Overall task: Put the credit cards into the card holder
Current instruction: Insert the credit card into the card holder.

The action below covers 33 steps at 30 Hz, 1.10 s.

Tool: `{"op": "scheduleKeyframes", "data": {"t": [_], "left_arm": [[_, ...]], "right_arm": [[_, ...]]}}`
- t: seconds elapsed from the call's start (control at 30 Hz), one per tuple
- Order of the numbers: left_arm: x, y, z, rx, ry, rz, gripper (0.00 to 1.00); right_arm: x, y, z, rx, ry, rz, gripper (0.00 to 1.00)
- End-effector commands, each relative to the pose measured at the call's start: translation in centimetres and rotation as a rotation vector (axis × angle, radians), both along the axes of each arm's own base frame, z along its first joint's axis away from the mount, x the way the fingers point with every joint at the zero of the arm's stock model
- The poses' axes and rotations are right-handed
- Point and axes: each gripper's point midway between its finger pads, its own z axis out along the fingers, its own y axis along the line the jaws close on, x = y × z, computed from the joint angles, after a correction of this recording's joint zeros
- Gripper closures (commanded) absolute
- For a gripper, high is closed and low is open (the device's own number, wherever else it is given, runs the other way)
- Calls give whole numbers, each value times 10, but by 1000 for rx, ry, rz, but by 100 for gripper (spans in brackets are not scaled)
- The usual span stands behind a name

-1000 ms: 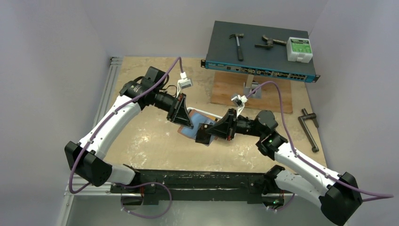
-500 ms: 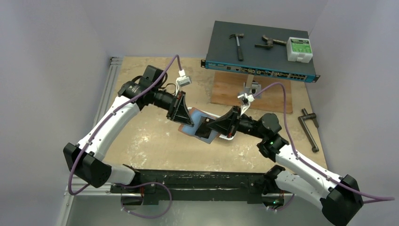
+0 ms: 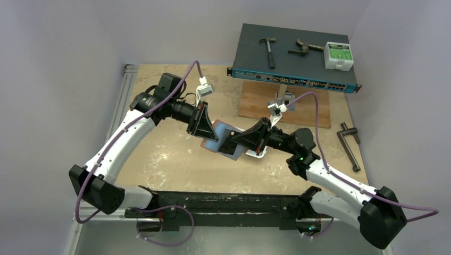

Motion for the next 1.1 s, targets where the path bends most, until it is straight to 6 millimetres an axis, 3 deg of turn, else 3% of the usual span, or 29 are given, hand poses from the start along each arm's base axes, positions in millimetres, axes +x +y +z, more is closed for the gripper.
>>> {"op": "scheduleKeyframes", "data": {"t": [0.0,0.23,0.53,0.83,1.07], "left_arm": [[-12,0,10,-36,-48,-54,100],[-6,3,4,2,-100,-25,100],[-10,-1,11,-31,-97,-24,100],[-22,-10,9,-55,-18,-26,100],[-20,-15,10,-85,16,-19,100]], "right_arm": [[-5,-4,26,65,-79,6,100],[-10,-8,34,54,-102,-1,100],[4,-7,45,66,-110,-62,100],[11,-12,57,89,-144,-125,100],[11,-14,62,113,-152,-136,100]]}}
